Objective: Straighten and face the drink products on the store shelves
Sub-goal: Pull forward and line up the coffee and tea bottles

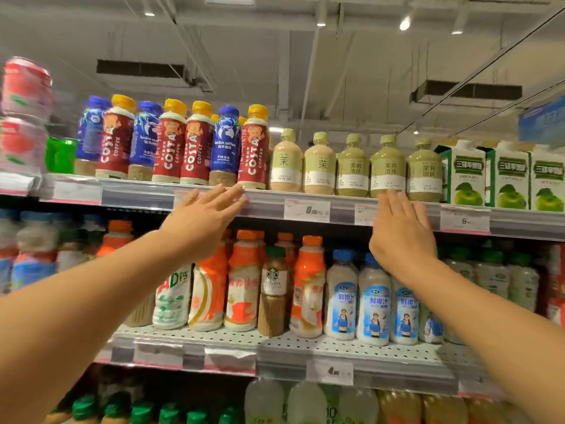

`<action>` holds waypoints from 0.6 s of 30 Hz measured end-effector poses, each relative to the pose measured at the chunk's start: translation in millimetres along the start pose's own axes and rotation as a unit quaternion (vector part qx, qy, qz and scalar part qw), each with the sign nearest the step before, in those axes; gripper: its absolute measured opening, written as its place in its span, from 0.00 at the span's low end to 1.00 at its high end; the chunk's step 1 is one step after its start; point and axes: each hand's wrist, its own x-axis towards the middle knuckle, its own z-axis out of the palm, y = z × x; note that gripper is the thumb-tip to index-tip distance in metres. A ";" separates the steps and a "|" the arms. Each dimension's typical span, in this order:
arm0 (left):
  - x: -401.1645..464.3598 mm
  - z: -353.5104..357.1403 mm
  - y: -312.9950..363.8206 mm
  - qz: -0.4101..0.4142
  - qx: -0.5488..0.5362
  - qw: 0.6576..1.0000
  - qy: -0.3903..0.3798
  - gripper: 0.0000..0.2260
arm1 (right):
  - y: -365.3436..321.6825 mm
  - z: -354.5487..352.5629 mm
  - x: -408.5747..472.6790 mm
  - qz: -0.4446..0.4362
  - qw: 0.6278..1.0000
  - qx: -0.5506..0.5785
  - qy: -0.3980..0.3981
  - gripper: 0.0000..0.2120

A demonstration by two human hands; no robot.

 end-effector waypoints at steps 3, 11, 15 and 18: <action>1.3 3.8 -6.6 0.023 -0.046 0.999 0.016 0.39 | -45.6 -5.0 1.0 -0.064 0.998 0.018 -0.012 0.28; -1.8 16.2 -10.7 0.060 -0.050 0.996 0.046 0.34 | -128.2 11.3 2.7 -0.039 0.998 0.044 -0.028 0.28; -1.5 24.5 -9.5 0.059 -0.052 0.995 0.056 0.34 | -132.3 20.4 0.2 -0.022 0.999 0.035 -0.013 0.30; 0.8 30.4 -4.7 0.049 -0.049 0.995 0.065 0.35 | -132.5 25.8 1.4 -0.019 0.999 0.034 -0.004 0.31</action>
